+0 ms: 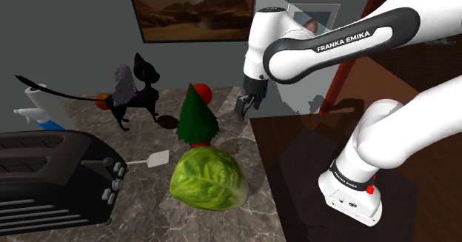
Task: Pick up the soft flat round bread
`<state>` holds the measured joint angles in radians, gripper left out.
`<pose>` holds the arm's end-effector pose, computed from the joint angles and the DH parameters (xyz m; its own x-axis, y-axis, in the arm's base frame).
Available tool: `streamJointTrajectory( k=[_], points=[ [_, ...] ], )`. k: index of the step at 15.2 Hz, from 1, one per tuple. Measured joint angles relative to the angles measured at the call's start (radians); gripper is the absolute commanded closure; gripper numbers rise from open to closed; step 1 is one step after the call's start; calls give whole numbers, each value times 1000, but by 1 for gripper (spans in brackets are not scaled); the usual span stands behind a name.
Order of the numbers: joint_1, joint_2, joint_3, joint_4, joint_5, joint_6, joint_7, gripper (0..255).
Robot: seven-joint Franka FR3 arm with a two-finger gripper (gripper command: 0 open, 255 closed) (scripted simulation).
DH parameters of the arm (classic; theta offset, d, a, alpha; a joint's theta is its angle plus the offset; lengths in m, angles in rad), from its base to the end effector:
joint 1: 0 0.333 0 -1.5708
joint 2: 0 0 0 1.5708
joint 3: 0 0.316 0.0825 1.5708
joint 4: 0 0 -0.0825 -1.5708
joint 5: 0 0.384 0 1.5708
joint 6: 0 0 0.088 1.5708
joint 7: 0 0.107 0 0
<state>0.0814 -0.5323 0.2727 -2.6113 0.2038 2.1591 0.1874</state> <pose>0.3588 0.1401 0.4252 0.9979 0.0259 0.0601 0.0290 -0.9982 -0.0518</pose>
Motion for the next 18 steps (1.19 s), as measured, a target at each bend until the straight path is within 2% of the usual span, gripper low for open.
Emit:
streamJointTrajectory(
  k=[5, 9, 17, 18],
  points=[
    [10, 151, 98, -9, -6, 139, 101, 0],
    [1, 305, 172, 14, -54, 248, 201, 0],
    [-16, 426, 198, -18, -113, 389, 256, 0],
    [-17, 432, 199, -18, -117, 395, 258, 255]
  ],
)
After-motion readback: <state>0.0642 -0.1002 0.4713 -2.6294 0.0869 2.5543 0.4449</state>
